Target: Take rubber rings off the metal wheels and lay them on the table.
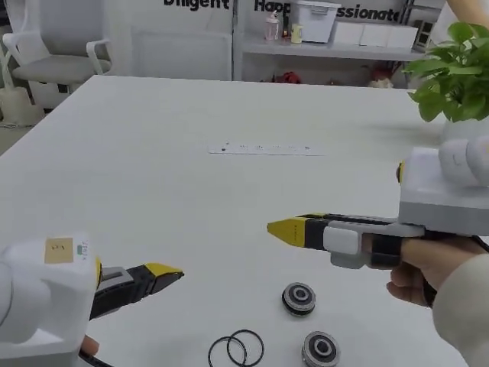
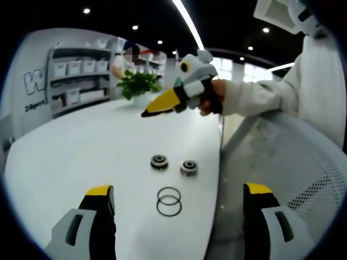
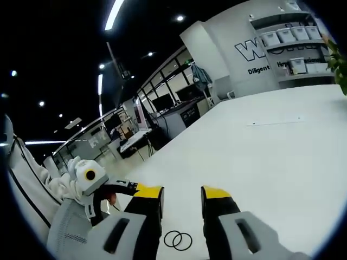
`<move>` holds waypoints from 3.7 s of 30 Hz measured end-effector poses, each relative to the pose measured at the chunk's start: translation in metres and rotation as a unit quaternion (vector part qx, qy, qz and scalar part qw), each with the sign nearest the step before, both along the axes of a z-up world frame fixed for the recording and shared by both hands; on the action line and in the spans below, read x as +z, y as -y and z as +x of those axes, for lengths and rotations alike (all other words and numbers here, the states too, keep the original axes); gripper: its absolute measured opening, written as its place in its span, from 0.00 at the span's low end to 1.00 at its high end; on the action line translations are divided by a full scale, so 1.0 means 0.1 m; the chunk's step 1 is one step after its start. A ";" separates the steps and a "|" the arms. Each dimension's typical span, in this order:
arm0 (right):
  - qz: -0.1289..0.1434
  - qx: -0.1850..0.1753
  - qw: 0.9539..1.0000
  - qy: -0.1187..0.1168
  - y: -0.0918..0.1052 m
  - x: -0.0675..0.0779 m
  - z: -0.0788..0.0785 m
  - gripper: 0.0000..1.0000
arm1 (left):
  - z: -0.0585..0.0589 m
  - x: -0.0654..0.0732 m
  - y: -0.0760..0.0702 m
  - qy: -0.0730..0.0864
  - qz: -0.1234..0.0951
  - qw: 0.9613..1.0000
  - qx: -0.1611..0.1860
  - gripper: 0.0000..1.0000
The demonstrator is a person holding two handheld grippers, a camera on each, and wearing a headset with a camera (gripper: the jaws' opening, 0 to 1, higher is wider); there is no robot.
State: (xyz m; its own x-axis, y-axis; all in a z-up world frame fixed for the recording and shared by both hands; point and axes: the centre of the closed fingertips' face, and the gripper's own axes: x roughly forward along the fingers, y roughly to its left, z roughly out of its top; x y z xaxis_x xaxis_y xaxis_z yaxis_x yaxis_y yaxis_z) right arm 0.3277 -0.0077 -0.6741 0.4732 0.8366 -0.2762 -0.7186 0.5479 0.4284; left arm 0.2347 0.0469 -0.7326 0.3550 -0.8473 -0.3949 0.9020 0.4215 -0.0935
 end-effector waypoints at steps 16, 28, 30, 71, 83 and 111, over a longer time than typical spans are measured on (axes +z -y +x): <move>-0.010 0.004 1.000 0.005 0.13 0.02 -0.12 0.26 | 0.07 0.03 -0.14 0.000 0.014 0.999 0.037 1.00; -0.015 0.015 1.000 0.001 0.41 0.06 -0.23 0.29 | 0.11 0.27 -0.18 0.015 0.017 0.999 0.047 1.00; -0.017 0.014 1.000 0.002 0.48 0.06 -0.23 0.30 | 0.12 0.31 -0.18 0.020 0.020 0.999 0.046 1.00; -0.082 0.056 0.994 0.039 1.08 -0.33 -0.17 0.36 | 0.77 1.11 0.73 0.116 0.010 0.993 -0.029 0.82; -0.106 0.080 0.991 0.018 0.96 -0.63 -0.01 0.33 | 1.00 0.60 0.95 0.111 0.041 0.991 -0.060 0.59; -0.136 0.142 0.980 0.015 0.60 -1.23 -0.05 0.27 | 0.97 -0.30 1.09 0.031 0.039 0.998 -0.048 0.39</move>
State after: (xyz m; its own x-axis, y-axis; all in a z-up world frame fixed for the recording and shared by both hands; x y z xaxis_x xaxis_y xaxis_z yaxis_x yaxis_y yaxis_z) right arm 0.3230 -0.0682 -0.7967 0.2424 0.8335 -0.4966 -0.8688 0.4142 0.2713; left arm 0.3319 -0.0624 -0.7628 0.2997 -0.8464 -0.4402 0.9415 0.3370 -0.0071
